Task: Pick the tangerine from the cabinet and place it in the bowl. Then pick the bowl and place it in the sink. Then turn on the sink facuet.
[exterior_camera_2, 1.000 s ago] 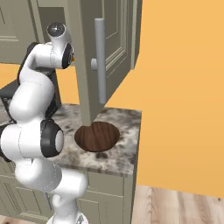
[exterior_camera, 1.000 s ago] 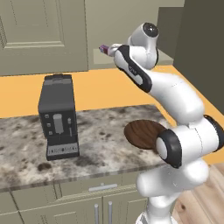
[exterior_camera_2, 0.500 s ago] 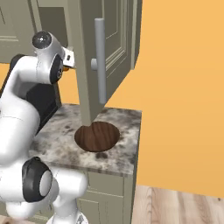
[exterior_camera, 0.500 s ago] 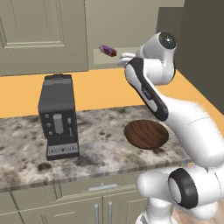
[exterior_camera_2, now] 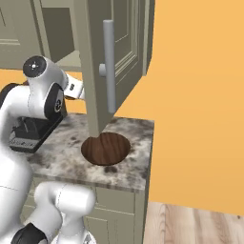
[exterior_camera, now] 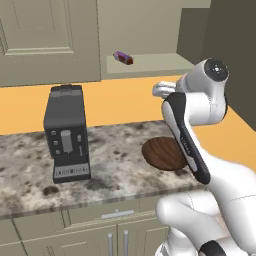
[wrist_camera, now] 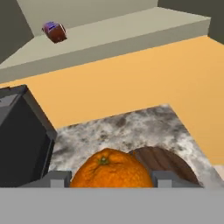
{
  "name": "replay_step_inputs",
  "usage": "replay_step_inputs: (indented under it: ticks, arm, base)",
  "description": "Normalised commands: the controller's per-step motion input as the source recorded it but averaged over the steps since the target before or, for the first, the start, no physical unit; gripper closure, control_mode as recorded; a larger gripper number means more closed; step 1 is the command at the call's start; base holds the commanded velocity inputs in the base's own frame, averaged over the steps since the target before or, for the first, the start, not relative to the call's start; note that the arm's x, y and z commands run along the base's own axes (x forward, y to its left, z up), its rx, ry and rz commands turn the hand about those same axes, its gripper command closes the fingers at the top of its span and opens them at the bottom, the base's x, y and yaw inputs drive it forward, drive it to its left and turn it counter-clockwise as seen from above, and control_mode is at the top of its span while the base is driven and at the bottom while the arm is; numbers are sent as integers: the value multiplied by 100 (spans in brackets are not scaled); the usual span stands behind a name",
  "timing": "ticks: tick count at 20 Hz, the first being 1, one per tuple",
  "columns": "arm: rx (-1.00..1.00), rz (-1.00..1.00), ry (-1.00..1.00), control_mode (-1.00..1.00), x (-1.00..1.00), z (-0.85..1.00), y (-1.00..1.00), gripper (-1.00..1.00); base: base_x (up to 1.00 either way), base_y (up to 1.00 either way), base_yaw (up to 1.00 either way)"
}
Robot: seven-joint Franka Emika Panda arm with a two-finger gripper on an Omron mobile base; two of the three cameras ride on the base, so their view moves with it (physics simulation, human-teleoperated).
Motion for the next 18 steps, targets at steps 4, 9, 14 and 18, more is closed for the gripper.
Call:
replay_step_inputs:
  ticks: [4, 9, 14, 18]
  arm:
    - [-5, -21, 27, -100, -16, -87, -32, 100]
    - [-4, -13, 27, -100, 0, -91, -34, 100]
    - [0, -4, 19, -100, 0, -78, -46, 100]
    - [0, 0, 15, -100, 10, -88, -33, 100]
  base:
    - [0, 0, 0]
    - [0, 0, 0]
    - [0, 0, 0]
    - [0, 0, 0]
